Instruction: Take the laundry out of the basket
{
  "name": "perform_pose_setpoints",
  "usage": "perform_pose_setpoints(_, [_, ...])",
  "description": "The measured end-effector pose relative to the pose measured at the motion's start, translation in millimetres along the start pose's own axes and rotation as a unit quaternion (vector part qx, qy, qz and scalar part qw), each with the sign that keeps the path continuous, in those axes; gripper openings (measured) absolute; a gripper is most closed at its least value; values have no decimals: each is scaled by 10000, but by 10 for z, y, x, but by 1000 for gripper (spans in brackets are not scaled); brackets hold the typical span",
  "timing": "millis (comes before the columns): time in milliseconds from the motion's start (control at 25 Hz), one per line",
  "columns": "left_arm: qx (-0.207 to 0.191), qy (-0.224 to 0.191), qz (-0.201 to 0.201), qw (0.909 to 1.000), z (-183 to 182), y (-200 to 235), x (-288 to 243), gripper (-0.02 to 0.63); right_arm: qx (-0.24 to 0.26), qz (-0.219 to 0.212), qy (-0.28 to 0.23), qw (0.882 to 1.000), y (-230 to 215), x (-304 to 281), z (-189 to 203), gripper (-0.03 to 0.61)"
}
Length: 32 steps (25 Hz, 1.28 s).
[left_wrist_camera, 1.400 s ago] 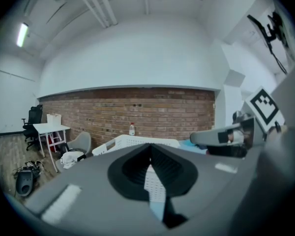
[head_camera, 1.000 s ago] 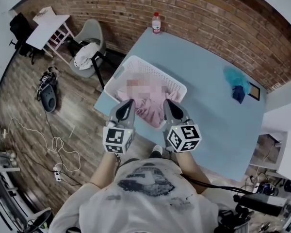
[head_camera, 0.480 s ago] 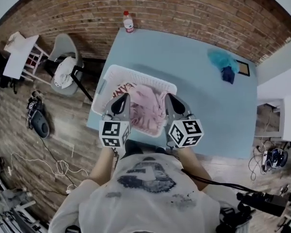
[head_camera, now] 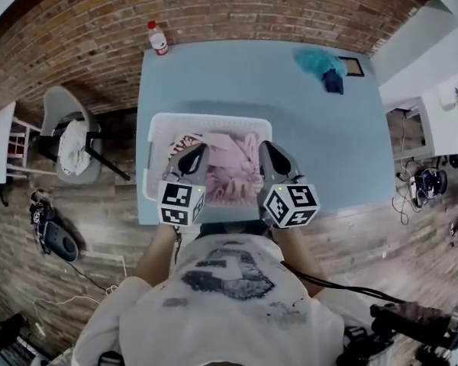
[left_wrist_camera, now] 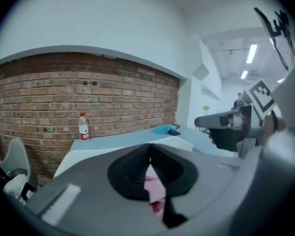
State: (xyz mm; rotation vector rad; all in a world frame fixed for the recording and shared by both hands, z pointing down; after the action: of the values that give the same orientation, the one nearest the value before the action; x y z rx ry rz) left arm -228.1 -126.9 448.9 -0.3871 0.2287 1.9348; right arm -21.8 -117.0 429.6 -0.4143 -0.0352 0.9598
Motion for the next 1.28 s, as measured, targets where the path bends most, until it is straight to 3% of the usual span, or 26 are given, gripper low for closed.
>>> perform_pose_setpoints(280, [-183,128,483,9986,34,-48,-164,-8,-62,537,-167,9984,-28,153,49,-3])
perform_pose_setpoints(560, [-307,561,810,9947,175,-165,-286,4,-123,706,-144,9973,-137,247,71,-3])
perform_pose_setpoints(720, [-496,684,1329,9875,218,-291,-339,90,-196,723,-143,9971,-202,254,94,-3])
perform_pose_setpoints(960, [-1262,934,2287,9608,318,-408,-429,279,-317,792,-117,9963,-259,240,170,-3])
perform_pose_setpoints(1160, [-987,1054,2772,9499,359,-423,-515,366,-371,931,-140,9949,-280,286,180,-3])
perform_pose_setpoints(1280, [-958,1060,3166,9377,386,-472,-581,423,-401,1058,-172,9934,-319,326,182,-3])
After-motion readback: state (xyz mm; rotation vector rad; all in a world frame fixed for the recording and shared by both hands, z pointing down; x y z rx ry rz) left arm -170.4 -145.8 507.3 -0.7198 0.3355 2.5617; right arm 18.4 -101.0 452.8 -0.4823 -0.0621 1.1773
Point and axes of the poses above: the fingertips, and each gripper's own axes: x backward along the fingers, y to its left, z out of its underside, the point moved 7 cm from there along x, backward along the fingers, and after that the axes turned 11 degrees about -z, right-handed, at the moved point
